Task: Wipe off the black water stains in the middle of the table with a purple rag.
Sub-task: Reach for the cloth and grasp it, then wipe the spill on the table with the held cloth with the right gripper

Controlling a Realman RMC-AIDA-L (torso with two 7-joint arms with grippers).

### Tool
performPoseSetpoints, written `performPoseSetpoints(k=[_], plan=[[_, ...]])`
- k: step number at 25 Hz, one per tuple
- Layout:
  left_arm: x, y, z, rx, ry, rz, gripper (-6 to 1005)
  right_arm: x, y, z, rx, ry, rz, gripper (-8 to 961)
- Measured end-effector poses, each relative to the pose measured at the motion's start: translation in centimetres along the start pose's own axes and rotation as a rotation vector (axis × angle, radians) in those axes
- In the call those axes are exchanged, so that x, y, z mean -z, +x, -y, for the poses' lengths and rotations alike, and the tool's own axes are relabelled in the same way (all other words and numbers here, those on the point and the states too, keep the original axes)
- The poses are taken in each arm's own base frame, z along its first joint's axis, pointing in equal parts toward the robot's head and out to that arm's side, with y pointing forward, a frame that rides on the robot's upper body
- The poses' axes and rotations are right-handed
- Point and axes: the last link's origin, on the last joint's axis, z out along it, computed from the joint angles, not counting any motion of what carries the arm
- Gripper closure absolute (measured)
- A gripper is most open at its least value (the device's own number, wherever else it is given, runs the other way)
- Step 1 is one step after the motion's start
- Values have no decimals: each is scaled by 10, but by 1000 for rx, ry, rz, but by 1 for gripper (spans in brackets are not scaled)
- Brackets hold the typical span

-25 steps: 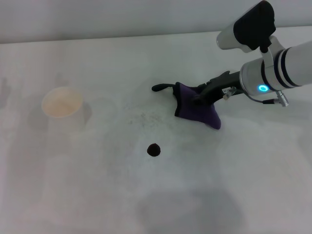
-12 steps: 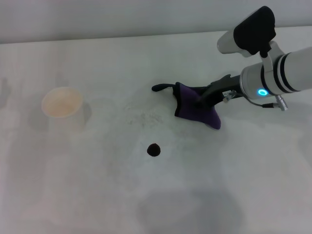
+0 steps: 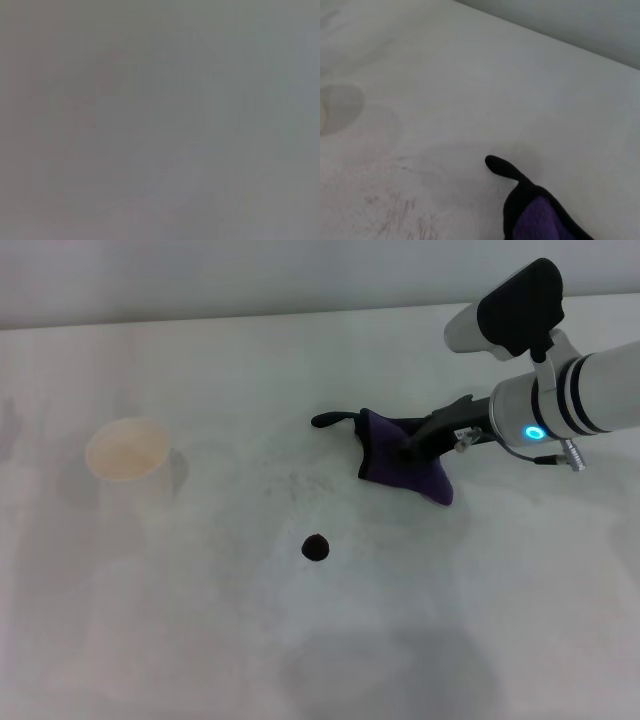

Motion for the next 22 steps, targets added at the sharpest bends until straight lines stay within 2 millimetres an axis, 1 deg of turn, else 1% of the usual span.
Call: performPoseSetpoints(k=[9,14,17,22], plan=[[-1,1,0,0,-1,-3,127,1,1,1,-42,-11,20,621],[-1,3,3,7,17,-14,127,2,0,2,-47,-10,26,651],[-2,4,4,9,24,-20,127,3,-2,1,-46,-20,26,857],[-2,5,5,8,27,-25,127,14,-18,-13,17,-93,35,866]])
